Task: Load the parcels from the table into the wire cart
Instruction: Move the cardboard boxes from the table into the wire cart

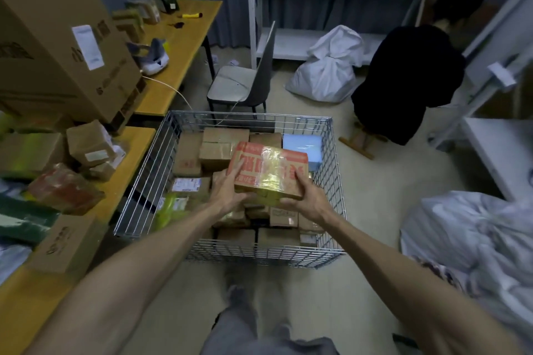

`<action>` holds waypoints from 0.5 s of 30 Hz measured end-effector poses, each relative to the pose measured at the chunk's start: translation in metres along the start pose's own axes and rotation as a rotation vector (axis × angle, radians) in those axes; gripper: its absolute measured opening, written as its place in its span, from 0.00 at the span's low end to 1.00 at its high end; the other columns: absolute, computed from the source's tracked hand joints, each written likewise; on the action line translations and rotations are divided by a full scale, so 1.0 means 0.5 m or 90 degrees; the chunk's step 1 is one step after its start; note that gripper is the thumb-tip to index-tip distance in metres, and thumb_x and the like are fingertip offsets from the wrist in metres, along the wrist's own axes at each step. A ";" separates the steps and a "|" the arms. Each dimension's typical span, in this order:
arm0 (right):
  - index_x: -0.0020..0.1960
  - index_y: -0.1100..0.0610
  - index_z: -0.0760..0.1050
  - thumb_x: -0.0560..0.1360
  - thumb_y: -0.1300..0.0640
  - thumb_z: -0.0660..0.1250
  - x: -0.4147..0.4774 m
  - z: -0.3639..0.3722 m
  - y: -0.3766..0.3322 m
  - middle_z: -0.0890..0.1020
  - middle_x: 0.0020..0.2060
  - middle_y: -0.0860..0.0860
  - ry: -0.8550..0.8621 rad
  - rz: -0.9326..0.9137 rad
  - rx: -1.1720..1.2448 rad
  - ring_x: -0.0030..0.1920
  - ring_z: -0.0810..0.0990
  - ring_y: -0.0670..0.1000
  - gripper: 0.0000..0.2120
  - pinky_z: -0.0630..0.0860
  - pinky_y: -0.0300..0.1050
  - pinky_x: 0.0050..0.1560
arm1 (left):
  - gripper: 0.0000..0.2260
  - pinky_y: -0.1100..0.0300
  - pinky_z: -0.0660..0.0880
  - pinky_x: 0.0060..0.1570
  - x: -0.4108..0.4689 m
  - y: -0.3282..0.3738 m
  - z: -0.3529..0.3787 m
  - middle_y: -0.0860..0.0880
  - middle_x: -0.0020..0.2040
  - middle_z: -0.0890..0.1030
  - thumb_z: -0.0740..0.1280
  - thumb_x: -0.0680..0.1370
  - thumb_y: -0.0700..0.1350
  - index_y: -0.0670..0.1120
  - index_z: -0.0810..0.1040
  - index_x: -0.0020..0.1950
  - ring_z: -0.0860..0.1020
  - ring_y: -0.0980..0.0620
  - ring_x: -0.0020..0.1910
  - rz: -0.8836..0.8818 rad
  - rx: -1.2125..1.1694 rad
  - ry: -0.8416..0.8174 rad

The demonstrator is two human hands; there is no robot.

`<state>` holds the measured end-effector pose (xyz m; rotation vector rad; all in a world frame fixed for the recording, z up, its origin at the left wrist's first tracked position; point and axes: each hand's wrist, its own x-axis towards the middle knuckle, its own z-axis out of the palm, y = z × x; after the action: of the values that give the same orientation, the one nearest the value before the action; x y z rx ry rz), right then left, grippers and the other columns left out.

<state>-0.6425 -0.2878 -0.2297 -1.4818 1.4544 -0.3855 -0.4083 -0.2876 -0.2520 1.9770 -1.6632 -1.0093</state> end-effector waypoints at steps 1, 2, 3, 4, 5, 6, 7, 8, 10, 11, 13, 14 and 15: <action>0.80 0.50 0.48 0.75 0.53 0.72 0.012 0.002 0.003 0.71 0.70 0.54 0.001 0.005 0.006 0.65 0.74 0.54 0.43 0.73 0.36 0.53 | 0.48 0.43 0.66 0.70 0.014 -0.005 0.004 0.42 0.72 0.66 0.78 0.70 0.53 0.58 0.51 0.81 0.67 0.41 0.70 -0.001 0.011 -0.009; 0.80 0.49 0.48 0.76 0.48 0.70 0.024 0.007 0.005 0.72 0.70 0.54 0.004 0.011 0.012 0.64 0.75 0.53 0.41 0.73 0.38 0.54 | 0.47 0.43 0.65 0.71 0.029 -0.012 0.008 0.42 0.73 0.65 0.77 0.70 0.53 0.58 0.50 0.81 0.67 0.41 0.70 -0.003 0.018 -0.017; 0.80 0.48 0.49 0.77 0.41 0.66 0.037 0.012 0.005 0.72 0.70 0.54 0.013 0.013 0.019 0.63 0.76 0.53 0.40 0.75 0.41 0.57 | 0.47 0.42 0.65 0.71 0.041 -0.016 0.009 0.42 0.73 0.65 0.77 0.70 0.53 0.59 0.50 0.81 0.66 0.41 0.71 -0.006 0.018 -0.028; 0.80 0.44 0.51 0.75 0.33 0.62 0.056 0.016 0.014 0.73 0.69 0.53 0.023 0.014 0.020 0.62 0.77 0.53 0.39 0.77 0.49 0.60 | 0.47 0.42 0.64 0.72 0.056 -0.025 0.012 0.42 0.74 0.64 0.77 0.70 0.53 0.59 0.50 0.81 0.66 0.42 0.71 -0.005 0.016 -0.039; 0.78 0.40 0.54 0.73 0.27 0.58 0.084 0.020 0.032 0.75 0.68 0.52 0.026 0.021 0.027 0.60 0.79 0.53 0.39 0.78 0.57 0.60 | 0.48 0.42 0.64 0.72 0.070 -0.032 0.013 0.43 0.74 0.63 0.77 0.70 0.53 0.58 0.50 0.81 0.65 0.42 0.71 -0.002 0.018 -0.051; 0.77 0.38 0.57 0.72 0.24 0.56 0.113 0.026 0.052 0.77 0.66 0.52 0.025 0.029 0.043 0.59 0.80 0.53 0.38 0.78 0.62 0.59 | 0.48 0.43 0.64 0.72 0.087 -0.041 0.014 0.43 0.75 0.63 0.77 0.70 0.53 0.58 0.50 0.81 0.64 0.43 0.72 0.001 0.016 -0.062; 0.76 0.40 0.61 0.72 0.26 0.58 0.146 0.033 0.079 0.78 0.64 0.51 0.023 0.042 0.052 0.58 0.80 0.53 0.36 0.78 0.63 0.58 | 0.48 0.44 0.64 0.72 0.103 -0.049 0.014 0.43 0.75 0.62 0.78 0.70 0.53 0.58 0.50 0.81 0.64 0.43 0.72 0.003 0.014 -0.071; 0.76 0.44 0.63 0.74 0.31 0.61 0.160 0.038 0.076 0.78 0.64 0.52 0.030 0.059 0.047 0.59 0.80 0.53 0.35 0.79 0.61 0.59 | 0.49 0.44 0.64 0.72 0.121 -0.060 0.015 0.43 0.75 0.63 0.78 0.69 0.52 0.58 0.50 0.81 0.64 0.43 0.73 0.008 0.007 -0.082; 0.75 0.56 0.64 0.76 0.43 0.67 0.167 0.046 0.048 0.76 0.66 0.55 0.050 0.096 0.053 0.63 0.77 0.55 0.32 0.78 0.46 0.61 | 0.50 0.41 0.65 0.72 0.153 -0.085 0.020 0.43 0.75 0.63 0.78 0.68 0.55 0.61 0.49 0.80 0.64 0.42 0.73 -0.004 0.012 -0.109; 0.76 0.59 0.63 0.77 0.49 0.68 0.172 0.050 0.037 0.75 0.68 0.55 0.055 0.114 0.067 0.65 0.76 0.55 0.31 0.77 0.37 0.58 | 0.50 0.39 0.65 0.71 0.169 -0.100 0.023 0.43 0.75 0.63 0.78 0.68 0.58 0.63 0.48 0.80 0.64 0.41 0.73 -0.018 0.017 -0.124; 0.78 0.58 0.60 0.79 0.57 0.68 0.192 0.060 0.053 0.73 0.67 0.51 0.038 0.135 0.088 0.66 0.74 0.52 0.31 0.73 0.25 0.51 | 0.49 0.38 0.67 0.70 0.192 -0.126 0.036 0.44 0.74 0.64 0.76 0.67 0.63 0.65 0.48 0.79 0.65 0.41 0.72 -0.029 0.011 -0.152; 0.78 0.56 0.58 0.79 0.60 0.67 0.201 0.067 0.064 0.72 0.66 0.50 0.027 0.144 0.106 0.65 0.72 0.50 0.31 0.71 0.22 0.49 | 0.48 0.38 0.67 0.69 0.200 -0.138 0.044 0.44 0.73 0.65 0.75 0.67 0.65 0.64 0.48 0.79 0.66 0.41 0.71 -0.033 0.005 -0.172; 0.79 0.55 0.57 0.78 0.62 0.67 0.211 0.074 0.074 0.72 0.66 0.49 0.020 0.157 0.121 0.63 0.72 0.49 0.32 0.71 0.21 0.48 | 0.47 0.39 0.68 0.69 0.206 -0.145 0.048 0.43 0.73 0.64 0.74 0.69 0.65 0.64 0.49 0.79 0.67 0.41 0.71 -0.043 0.001 -0.190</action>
<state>-0.6108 -0.3587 -0.3179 -1.1344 1.5591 -0.3844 -0.3698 -0.3648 -0.3468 1.9712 -1.7548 -1.3857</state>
